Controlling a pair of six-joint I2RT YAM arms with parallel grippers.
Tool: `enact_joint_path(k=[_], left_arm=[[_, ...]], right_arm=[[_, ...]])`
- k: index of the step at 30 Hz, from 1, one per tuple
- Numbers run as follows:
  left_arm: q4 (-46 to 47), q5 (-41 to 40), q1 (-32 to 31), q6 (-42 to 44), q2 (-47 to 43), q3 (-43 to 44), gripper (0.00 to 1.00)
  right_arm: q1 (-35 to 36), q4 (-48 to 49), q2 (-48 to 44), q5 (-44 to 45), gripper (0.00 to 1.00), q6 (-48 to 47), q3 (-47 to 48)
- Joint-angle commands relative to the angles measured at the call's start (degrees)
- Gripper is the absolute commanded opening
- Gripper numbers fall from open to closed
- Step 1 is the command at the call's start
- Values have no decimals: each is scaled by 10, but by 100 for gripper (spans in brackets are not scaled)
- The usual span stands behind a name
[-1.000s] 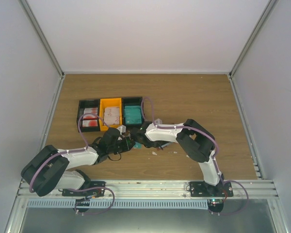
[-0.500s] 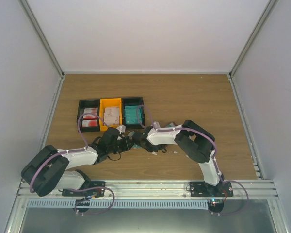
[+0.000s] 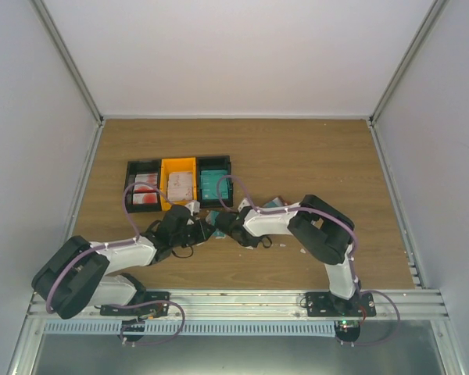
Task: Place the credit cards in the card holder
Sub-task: Turn over the card slot in the card holder.
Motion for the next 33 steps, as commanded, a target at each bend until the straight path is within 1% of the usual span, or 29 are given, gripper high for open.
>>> enact_joint_path(k=[1,10,15,22,27,33], left_arm=[[7,-10,6,10,-18,-8,0],[3,-9,11,13,-26,-9,0],[1,-8,13,15,-27,-9,0],[3,-5,15,16,-26,-8,0],[2,-3,16,19,-24,-6,0],[0,-3,19,21,-25,-4,0]], right_arm=[[-2,44,22,-25,29,8,4],[-5,27,13,-16,10,25,26],[-5,16,3,-35,1,25,38],[-4,6,-11,-79,1,27,67],[-4,-18,-9,-110,1,36,98],[-7,-62,-1,-180,0,52,145]])
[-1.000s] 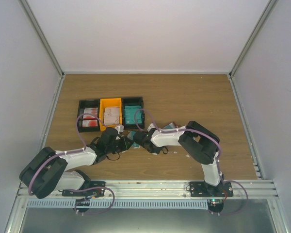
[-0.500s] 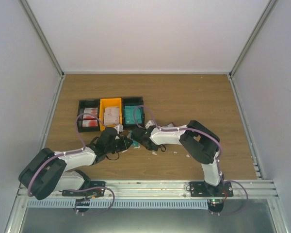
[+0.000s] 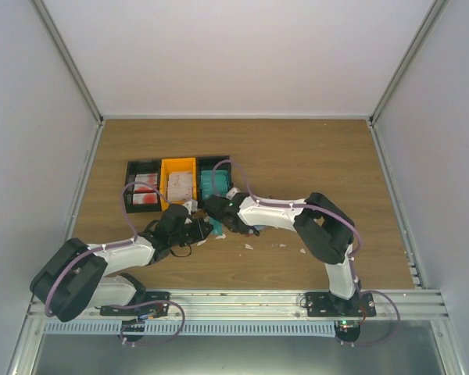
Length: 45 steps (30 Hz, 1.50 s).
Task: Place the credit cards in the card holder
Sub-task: Turn over the card slot in the card holder.
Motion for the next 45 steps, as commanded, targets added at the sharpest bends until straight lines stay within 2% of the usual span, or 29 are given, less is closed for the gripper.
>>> enact_joint_path(k=[1,9,19,30,33,39,45], left_arm=[[11,-3,5,11,-10,-1,0],[16,9,5,15,0,3,0],[11,7,6,15,-3,3,0],[6,6,6,16,-10,1,0],[-2,2,6,18,-20,1,0],[-9,0,7,18,-31,3,0],[-18,0,7,20,-42,8,0]], right_arm=[[-5,-43,2,-81,0,31,43],[-23,-65,0,-139,3,70,67],[-82,60,-86,-290,4,92,-10],[-153,142,-158,-378,7,107,-107],[-172,162,-176,-392,13,106,-136],[-200,166,-195,-374,34,91,-161],[-203,151,-197,-327,40,90,-166]])
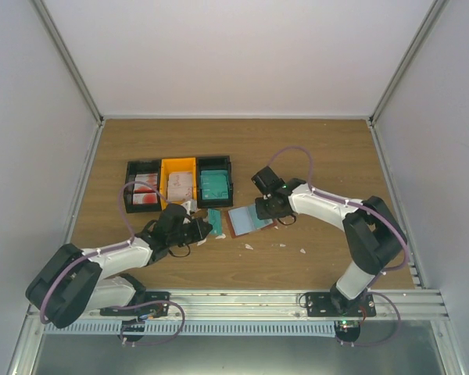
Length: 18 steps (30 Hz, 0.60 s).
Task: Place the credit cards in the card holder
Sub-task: Turn over the card slot in the card holder.
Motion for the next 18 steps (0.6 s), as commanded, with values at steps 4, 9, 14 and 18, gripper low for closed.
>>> enact_joint_path(k=[4,9,14,18], left_arm=[[-5,-4,4,14,-33,12,0],[-5,9,4,18,-65,24,0],[23,44,4,5,-68,34,0],[74,69,1,-31,-45,29,0]], right_arm=[[-5,-1,-18,61,45,-12,-9],[-13,43,-55,23,56,-27,-39],[-38,111,-88,-53,59,-26,-115],[-49,147,-97,-99,54,-27,-149]])
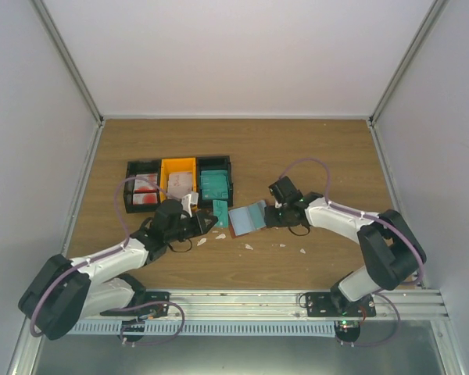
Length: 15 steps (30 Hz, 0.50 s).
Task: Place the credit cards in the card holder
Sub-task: Insert the credit card into the card holder.
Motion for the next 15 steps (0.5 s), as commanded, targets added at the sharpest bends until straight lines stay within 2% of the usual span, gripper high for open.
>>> enact_joint_path(k=[1,4,7,15], left_arm=[[85,37,0,-37,25,6,0],[129,37,-11,-69,55,2,0],[185,19,-30,-100,87,-2,0],[226,-77,-94,-148,175,29,0]], right_arm=[[-13,59,-11,-61,52,-4,-29],[-13,63,-7,-69,44,1,-38],[-12,42,8,-68,31,13,-37],[10,37,5,-88,31,64,-56]])
